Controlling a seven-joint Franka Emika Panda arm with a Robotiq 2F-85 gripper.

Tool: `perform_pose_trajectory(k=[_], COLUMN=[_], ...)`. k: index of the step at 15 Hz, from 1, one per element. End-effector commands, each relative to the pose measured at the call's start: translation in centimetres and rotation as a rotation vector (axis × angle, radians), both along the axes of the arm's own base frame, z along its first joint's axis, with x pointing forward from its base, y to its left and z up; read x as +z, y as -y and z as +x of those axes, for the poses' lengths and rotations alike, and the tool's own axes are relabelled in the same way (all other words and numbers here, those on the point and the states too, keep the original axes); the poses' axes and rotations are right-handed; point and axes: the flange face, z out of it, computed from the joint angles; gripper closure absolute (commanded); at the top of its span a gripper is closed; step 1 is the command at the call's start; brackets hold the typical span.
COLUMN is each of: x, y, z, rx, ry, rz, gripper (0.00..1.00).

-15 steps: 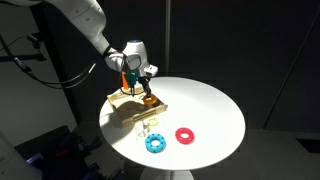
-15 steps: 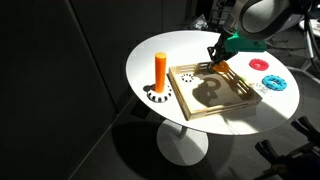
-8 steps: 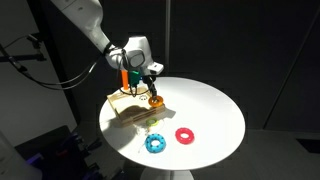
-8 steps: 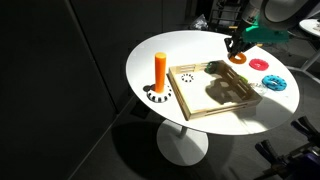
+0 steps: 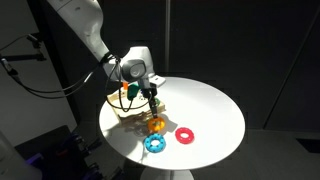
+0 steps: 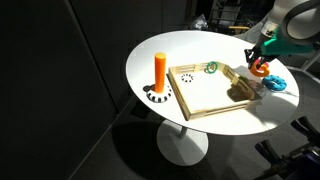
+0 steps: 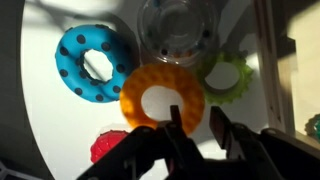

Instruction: Remove the orange object from the wooden tray

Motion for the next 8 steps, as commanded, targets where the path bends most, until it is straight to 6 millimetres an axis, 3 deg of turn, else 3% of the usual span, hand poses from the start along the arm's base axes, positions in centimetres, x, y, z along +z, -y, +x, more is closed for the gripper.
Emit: perform_pose_trajectory(k=[1, 5, 8], x=[1.2, 2.9, 5.1], y=[-0.4, -1.3, -1.8], z=[-1.9, -2.7, -3.0], rx=[-0.008, 0.005, 0.012], ry=[-0.054, -0.107, -0.139], rz=[0.024, 0.09, 0.159], gripper=[0.31, 0.02, 0.0])
